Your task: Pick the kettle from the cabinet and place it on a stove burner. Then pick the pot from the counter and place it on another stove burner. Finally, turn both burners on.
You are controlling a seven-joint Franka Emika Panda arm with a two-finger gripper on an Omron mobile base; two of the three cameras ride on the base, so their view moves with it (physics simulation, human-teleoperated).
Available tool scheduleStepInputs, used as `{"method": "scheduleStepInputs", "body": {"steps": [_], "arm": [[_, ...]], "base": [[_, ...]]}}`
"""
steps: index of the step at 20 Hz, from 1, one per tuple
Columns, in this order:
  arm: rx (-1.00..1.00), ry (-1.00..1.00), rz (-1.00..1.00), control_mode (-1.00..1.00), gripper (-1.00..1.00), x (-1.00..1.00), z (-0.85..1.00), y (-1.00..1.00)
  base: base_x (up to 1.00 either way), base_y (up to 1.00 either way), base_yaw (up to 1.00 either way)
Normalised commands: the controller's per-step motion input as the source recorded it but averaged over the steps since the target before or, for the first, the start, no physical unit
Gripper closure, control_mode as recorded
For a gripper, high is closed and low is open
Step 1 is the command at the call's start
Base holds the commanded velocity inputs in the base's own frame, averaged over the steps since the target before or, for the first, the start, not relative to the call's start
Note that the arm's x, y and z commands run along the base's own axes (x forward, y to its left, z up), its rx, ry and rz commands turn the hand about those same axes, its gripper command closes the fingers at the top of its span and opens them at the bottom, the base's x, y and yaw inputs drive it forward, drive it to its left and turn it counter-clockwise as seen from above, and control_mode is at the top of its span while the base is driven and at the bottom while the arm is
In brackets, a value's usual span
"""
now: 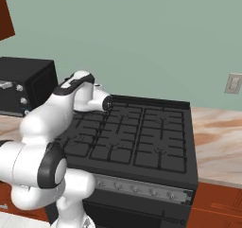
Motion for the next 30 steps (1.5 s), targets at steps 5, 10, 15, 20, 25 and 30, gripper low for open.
{"method": "scheduleStepInputs", "body": {"steps": [5,10,15,20,25,30], "arm": [[0.00,0.00,0.00,-1.00,1.00,0.26,-0.07,0.01],[0.00,0.00,0.00,-1.00,1.00,0.24,-0.06,0.00],[0.00,0.00,0.00,-1.00,1.00,0.17,-0.09,0.00],[0.00,0.00,0.00,-1.00,1.00,0.14,-0.12,0.00],[0.00,0.00,0.00,-1.00,1.00,0.17,-0.12,0.00],[0.00,0.00,0.00,-1.00,1.00,0.20,-0.12,0.00]], "base": [[0.00,0.00,0.00],[0.00,0.00,0.00],[0.00,0.00,0.00],[0.00,0.00,0.00],[0.00,0.00,0.00],[0.00,0.00,0.00]]}}
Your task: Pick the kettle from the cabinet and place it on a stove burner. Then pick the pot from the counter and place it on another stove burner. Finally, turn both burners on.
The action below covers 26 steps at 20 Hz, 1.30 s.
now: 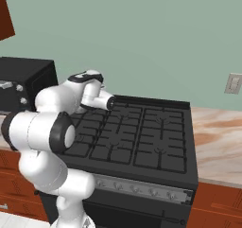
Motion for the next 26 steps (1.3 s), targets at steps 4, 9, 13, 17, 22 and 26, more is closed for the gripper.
{"method": "scheduleStepInputs", "body": {"steps": [4,9,13,17,22,26], "arm": [[0.00,0.00,0.00,-1.00,1.00,0.19,-0.15,0.00],[0.00,0.00,0.00,-1.00,1.00,0.19,-0.12,0.03],[0.00,0.00,0.00,-1.00,1.00,0.23,-0.07,0.01],[0.00,0.00,0.00,-1.00,1.00,0.21,-0.06,0.02],[0.00,0.00,0.00,-1.00,1.00,0.20,-0.05,0.04],[0.00,0.00,0.00,-1.00,1.00,0.19,-0.09,0.02]], "base": [[0.00,0.00,0.00],[0.00,0.00,0.00],[0.00,0.00,0.00],[0.00,0.00,0.00],[0.00,0.00,0.00],[0.00,0.00,0.00]]}}
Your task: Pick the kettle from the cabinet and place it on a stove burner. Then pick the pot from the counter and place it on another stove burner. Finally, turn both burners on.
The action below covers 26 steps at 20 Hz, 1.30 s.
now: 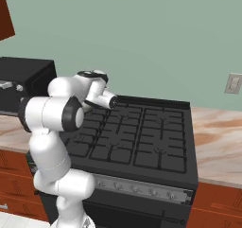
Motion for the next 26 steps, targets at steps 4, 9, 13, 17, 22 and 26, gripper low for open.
{"method": "scheduleStepInputs", "body": {"steps": [4,9,13,17,22,26], "arm": [[0.00,0.00,0.00,-1.00,1.00,0.19,-0.11,0.01],[0.00,0.00,0.00,-1.00,1.00,0.21,-0.12,0.02],[0.00,0.00,0.00,-1.00,1.00,0.20,-0.11,0.03],[0.00,0.00,0.00,-1.00,1.00,0.19,-0.10,0.06],[0.00,0.00,0.00,-1.00,1.00,0.18,-0.10,0.04],[0.00,0.00,0.00,-1.00,1.00,0.17,-0.09,0.03]], "base": [[0.00,0.00,0.00],[0.00,0.00,0.00],[0.00,0.00,0.00],[0.00,0.00,0.00],[0.00,0.00,0.00],[0.00,0.00,0.00]]}}
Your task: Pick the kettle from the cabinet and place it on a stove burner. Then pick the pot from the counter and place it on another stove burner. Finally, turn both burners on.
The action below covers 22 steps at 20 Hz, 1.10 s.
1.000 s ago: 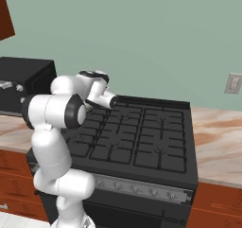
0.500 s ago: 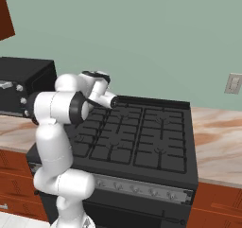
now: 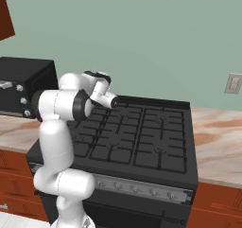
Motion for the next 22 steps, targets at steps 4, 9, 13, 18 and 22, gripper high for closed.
{"method": "scheduleStepInputs", "body": {"steps": [4,9,13,18,22], "arm": [[0.00,0.00,0.00,-1.00,1.00,0.14,-0.10,0.00],[0.00,0.00,0.00,-1.00,1.00,0.14,-0.08,0.00],[0.00,0.00,0.00,-1.00,1.00,0.14,-0.09,0.00],[0.00,0.00,0.00,-1.00,1.00,0.02,-0.05,0.01],[0.00,0.00,0.00,-1.00,1.00,0.00,-0.10,0.04]], "base": [[0.00,0.00,0.00],[0.00,0.00,0.00],[0.00,0.00,0.00],[0.00,0.00,0.00],[0.00,0.00,0.00]]}}
